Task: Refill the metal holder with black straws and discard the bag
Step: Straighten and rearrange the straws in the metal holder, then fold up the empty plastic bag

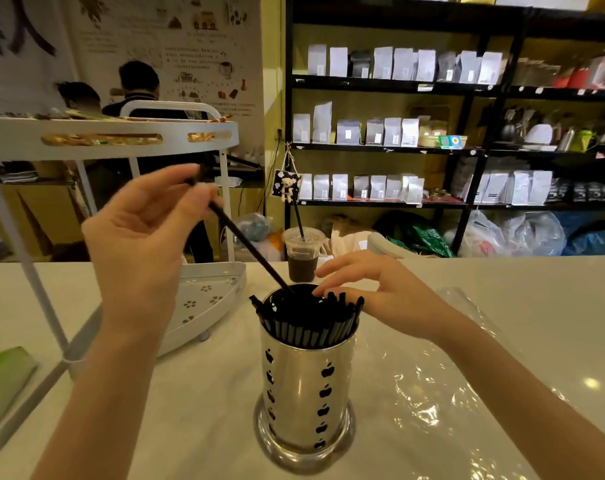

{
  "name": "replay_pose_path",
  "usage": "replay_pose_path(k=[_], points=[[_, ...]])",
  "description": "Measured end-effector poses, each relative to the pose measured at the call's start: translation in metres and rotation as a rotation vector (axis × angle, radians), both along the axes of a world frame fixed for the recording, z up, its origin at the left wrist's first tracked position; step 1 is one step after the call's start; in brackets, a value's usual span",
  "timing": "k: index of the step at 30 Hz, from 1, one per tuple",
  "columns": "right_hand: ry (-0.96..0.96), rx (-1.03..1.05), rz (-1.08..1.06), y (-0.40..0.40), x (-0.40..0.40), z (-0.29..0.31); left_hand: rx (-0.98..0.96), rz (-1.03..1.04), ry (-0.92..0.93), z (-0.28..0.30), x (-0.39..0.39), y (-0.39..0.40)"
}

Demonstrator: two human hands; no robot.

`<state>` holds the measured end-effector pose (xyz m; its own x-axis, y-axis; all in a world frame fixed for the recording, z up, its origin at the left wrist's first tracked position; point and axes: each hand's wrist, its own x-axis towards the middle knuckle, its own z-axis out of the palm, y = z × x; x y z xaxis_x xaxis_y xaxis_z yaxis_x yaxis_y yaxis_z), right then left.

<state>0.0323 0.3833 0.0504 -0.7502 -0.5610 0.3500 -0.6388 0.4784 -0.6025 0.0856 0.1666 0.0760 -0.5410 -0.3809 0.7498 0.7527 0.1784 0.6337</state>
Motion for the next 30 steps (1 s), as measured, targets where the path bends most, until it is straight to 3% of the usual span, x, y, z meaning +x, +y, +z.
replay_pose_path(k=[9, 14, 17, 19, 23, 26, 28, 30], points=[[-0.128, -0.207, -0.067, 0.015, 0.001, -0.008, -0.553, -0.22, -0.267, -0.009, 0.0, 0.023], [-0.153, -0.248, -0.131, 0.025, 0.006, -0.015, -0.752, -0.265, -0.412, -0.014, -0.002, 0.029], [-0.15, -0.268, -0.178, 0.035, 0.011, -0.018, -0.744, -0.254, -0.469, -0.015, -0.002, 0.033], [-0.134, -0.285, -0.213, 0.044, 0.015, -0.02, -0.748, -0.172, -0.407, -0.014, 0.003, 0.037], [-0.079, -0.373, -0.323, 0.076, 0.019, -0.02, -0.786, 0.075, 0.044, -0.004, 0.033, 0.056], [-0.039, -0.496, -0.474, 0.11, 0.015, -0.033, -0.789, -0.061, 0.315, -0.024, 0.064, 0.098], [0.0, -0.488, -0.668, 0.134, 0.008, -0.055, -0.757, -0.198, 0.332, -0.051, 0.07, 0.138], [0.012, -0.341, -0.858, 0.158, 0.002, -0.085, -0.775, -0.254, 0.153, -0.081, 0.056, 0.175]])
